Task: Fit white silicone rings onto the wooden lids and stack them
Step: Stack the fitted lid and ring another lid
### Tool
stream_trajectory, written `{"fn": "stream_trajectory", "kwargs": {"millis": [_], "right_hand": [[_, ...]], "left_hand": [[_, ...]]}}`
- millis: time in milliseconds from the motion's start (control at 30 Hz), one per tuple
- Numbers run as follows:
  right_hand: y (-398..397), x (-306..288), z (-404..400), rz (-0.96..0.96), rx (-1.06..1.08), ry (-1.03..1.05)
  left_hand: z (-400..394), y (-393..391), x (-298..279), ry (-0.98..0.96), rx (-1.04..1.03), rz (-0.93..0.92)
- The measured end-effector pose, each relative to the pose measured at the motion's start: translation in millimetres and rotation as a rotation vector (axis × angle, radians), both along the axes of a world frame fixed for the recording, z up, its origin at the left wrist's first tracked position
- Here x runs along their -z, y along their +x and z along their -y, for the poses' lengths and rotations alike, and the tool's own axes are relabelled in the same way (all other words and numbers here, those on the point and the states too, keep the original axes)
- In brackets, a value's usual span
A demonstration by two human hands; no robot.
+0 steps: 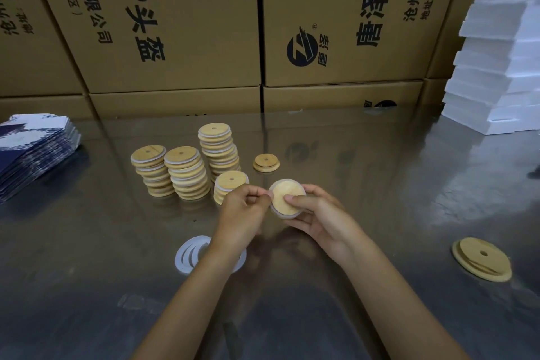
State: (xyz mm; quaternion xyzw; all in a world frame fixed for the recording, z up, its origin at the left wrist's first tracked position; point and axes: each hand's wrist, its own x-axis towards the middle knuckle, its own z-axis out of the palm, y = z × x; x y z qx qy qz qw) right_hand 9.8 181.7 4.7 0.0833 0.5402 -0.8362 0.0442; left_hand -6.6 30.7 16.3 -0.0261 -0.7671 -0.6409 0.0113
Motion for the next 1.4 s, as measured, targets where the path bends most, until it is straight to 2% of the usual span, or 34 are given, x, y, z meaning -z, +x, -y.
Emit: {"fn": "stream_trajectory", "kwargs": {"millis": [133, 267, 600, 733, 867, 933, 1233, 1400], "right_hand": [[-0.8, -1.7, -0.1, 0.002, 0.050, -0.083], [-0.9, -3.2, 1.3, 0.002, 0.042, -0.106], [4.5, -6.2, 5.8, -0.011, 0.025, 0.174], [4.9, -6.3, 4.5, 0.002, 0.030, 0.091], [4.0, -6.0, 5.2, 0.018, 0.057, 0.062], [2.9, -5.6, 5.3, 0.013, 0.051, 0.083], [1.3, -5.0, 4.5, -0.023, -0.053, 0.104], [2.2, -7.0, 2.7, 0.010, -0.072, 0.021]], "left_hand": [[-2.6, 0.5, 2.8, -0.042, 0.055, 0.063], [-5.3, 2.3, 5.2, -0.020, 0.066, 0.026], [-1.0, 0.0, 2.2, 0.055, 0.039, -0.174], [0.1, 0.2, 7.0, -0.056, 0.113, -0.175], [-2.5, 2.1, 14.7, -0.370, 0.084, -0.364], [-1.1, 2.3, 14.4, -0.420, 0.036, -0.406], [2.8, -1.7, 6.7, -0.170, -0.027, -0.314], [13.1, -9.2, 2.6, -0.218, -0.184, -0.418]]}}
